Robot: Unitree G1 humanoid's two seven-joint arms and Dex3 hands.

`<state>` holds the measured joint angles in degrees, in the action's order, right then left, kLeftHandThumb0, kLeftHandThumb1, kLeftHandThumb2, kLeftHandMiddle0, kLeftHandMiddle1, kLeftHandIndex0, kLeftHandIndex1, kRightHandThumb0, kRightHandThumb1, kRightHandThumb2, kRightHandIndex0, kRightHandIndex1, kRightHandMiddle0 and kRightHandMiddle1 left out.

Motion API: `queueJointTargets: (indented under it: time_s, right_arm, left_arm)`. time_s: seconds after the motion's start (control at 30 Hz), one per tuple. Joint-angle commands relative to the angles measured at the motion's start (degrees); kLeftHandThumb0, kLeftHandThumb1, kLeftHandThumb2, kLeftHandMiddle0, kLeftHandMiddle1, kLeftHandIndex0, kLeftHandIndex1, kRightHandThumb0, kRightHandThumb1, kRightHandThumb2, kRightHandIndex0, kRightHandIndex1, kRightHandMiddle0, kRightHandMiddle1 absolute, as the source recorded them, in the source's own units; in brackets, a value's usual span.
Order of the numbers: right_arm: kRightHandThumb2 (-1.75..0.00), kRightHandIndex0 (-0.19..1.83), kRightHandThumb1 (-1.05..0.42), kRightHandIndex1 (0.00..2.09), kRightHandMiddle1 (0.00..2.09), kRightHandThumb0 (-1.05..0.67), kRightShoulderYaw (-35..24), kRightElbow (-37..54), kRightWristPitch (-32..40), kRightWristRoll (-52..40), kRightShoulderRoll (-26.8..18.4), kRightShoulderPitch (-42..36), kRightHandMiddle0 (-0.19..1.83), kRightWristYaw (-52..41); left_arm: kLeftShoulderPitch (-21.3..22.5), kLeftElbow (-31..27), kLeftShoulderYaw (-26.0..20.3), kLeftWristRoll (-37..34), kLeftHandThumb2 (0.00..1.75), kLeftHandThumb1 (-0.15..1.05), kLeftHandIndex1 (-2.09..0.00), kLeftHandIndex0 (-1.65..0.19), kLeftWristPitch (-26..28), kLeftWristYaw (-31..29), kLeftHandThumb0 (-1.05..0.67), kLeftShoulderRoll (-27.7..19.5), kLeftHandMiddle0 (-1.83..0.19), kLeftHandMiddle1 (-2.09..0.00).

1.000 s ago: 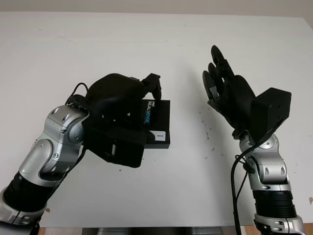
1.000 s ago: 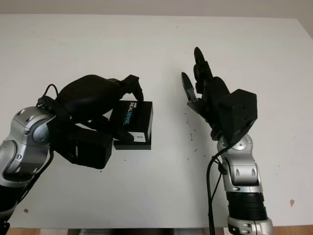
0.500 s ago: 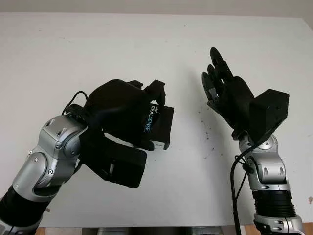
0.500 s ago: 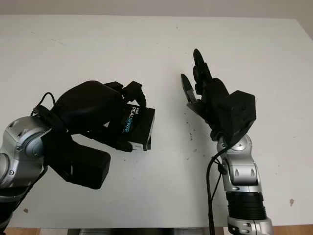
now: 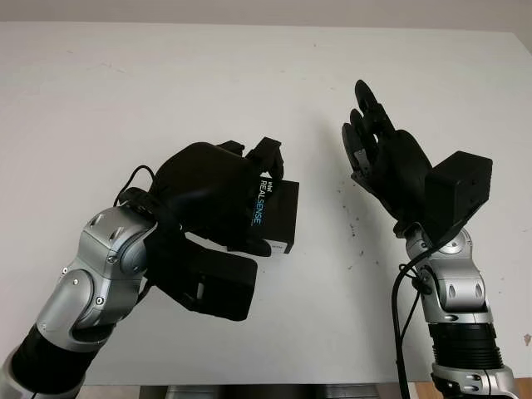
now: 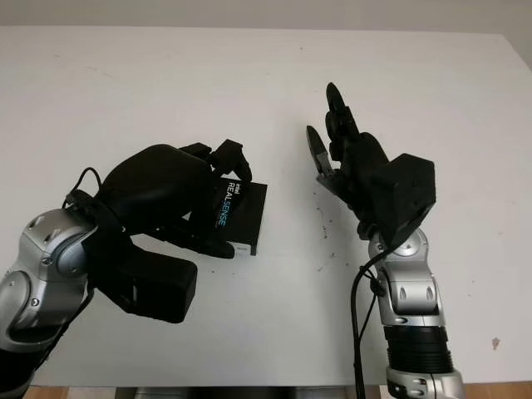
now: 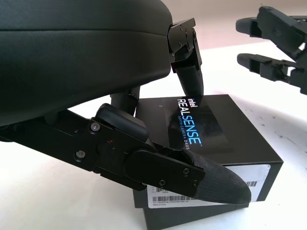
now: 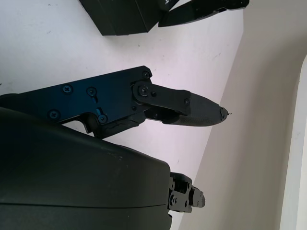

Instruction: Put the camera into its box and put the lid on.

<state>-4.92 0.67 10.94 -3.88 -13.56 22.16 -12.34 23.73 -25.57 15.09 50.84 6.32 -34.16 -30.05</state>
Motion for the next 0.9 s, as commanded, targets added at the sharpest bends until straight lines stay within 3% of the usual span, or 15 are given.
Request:
queueJointTargets:
  time_s: [0.0,0.27,0.53,0.87]
  right_arm:
    - [-0.58,-0.12,-1.05,0.05,0.05,-0.6,-0.2,1.3,0.2,-0.3,-0.4,-0.8,-0.1,-0.2]
    - [-0.6,-0.13,-1.05,0.05,0.05,-0.57,-0.2,1.7,1.0,-0.7,-0.2,-0.8,-0.11,-0.1]
    - [-0.6,-0.12,-1.05,0.05,0.05,-0.57,-0.1,1.9,1.7,-1.0,-0.2,-0.8,-0.11,-0.1]
    - [-0.6,-0.13,-1.05,0.05,0.05,-0.59,-0.2,0.8,1.1,-1.6,-0.3,-0.3,-0.12,-0.7]
  left_arm:
    - [-2.1,1.2,1.1,0.9,0.2,1.05,-1.97,0.07,-0.1,0.8,-0.43,0.5,-0.2,-2.09]
    - [-3.8,2.5,0.8,3.0,0.19,1.05,-2.09,0.15,-1.0,5.4,-0.4,1.4,-0.2,-2.09]
    - [-5.4,1.5,0.4,4.3,0.2,1.05,-2.04,0.19,-0.6,5.6,-0.41,1.1,-0.17,-2.09]
    - [-10.0,-1.0,-1.4,2.8,0.16,1.05,-2.09,0.07,0.2,7.8,-0.4,2.8,-0.26,-2.09]
